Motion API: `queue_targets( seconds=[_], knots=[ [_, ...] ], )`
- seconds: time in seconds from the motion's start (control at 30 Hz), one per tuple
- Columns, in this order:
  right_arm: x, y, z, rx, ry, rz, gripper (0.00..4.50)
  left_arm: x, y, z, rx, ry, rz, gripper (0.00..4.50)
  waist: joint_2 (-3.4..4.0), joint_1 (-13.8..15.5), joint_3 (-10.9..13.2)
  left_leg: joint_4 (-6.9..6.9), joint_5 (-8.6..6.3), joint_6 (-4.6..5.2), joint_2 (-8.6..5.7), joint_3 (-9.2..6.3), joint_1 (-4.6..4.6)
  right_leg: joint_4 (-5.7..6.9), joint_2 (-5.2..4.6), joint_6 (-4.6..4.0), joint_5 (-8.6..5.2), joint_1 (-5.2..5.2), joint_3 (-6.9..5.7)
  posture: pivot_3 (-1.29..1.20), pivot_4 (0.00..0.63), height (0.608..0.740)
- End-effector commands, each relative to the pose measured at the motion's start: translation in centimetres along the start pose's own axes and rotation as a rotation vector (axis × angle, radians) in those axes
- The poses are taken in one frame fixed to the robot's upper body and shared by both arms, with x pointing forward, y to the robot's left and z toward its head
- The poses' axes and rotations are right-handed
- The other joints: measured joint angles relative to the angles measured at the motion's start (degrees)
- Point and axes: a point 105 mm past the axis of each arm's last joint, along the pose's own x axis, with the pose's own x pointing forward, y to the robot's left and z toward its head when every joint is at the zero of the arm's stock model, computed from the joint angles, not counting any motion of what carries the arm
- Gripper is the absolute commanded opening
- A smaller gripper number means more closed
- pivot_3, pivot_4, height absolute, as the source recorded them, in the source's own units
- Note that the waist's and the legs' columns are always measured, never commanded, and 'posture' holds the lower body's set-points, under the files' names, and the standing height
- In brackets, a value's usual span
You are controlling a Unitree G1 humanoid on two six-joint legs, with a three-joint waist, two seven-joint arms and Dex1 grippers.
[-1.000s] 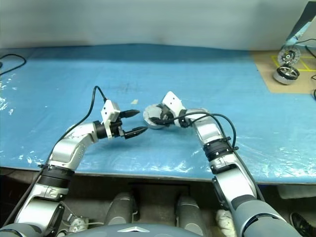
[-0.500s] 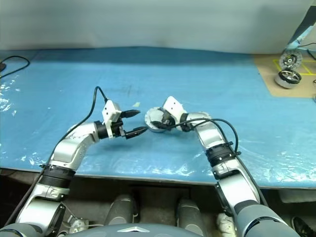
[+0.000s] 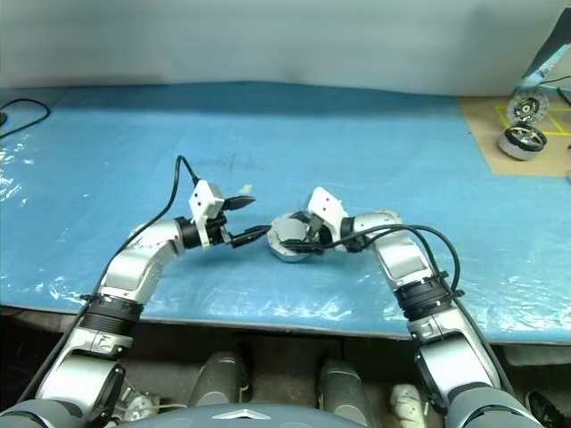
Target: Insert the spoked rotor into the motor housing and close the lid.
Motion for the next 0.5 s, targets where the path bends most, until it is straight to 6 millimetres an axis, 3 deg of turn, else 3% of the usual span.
queue_targets(
  seconds=[0.03, 0.1, 0.43, 0.5],
  knots=[
    [0.4, 0.5, -4.6, 0.104, 0.154, -0.014, 2.97, 0.3, -0.7, 0.2, 0.031, -0.008, -0.035, 4.5, 0.0, -0.04, 0.0, 0.0, 0.0, 0.0, 0.0, 0.01, 0.05, 0.0, 0.0, 0.0, 0.0, 0.01, 0.03, 0.0, 0.15, 0.74],
    [0.5, 0.5, -4.7, 0.1, 0.156, -0.017, 2.97, 0.4, -0.9, 0.0, 0.021, -0.009, -0.047, 3.96, 0.0, -0.06, 0.0, -0.01, 0.0, 0.0, -0.01, 0.01, 0.18, 0.01, 0.0, 0.0, 0.0, 0.08, 0.09, 0.0, 0.15, 0.74],
    [0.6, 0.1, -4.4, 0.12, 0.134, -0.034, 2.97, 0.7, -1.9, -2.1, 0.01, 0.053, -0.084, 0.4, -0.02, -0.2, -0.02, -0.02, -0.01, 0.02, 0.0, 0.02, 0.24, 0.02, 0.01, 0.0, 0.0, 0.08, 0.15, 0.0, 0.15, 0.74],
    [0.6, 0.0, -4.4, 0.115, 0.138, -0.036, 2.97, 1.0, -2.2, -2.0, 0.001, 0.051, -0.097, 0.4, -0.02, -0.18, -0.03, -0.03, -0.12, 0.19, 0.01, 0.02, 0.25, 0.03, 0.01, 0.0, 0.0, 0.09, 0.14, 0.0, 0.15, 0.74]
  ],
)
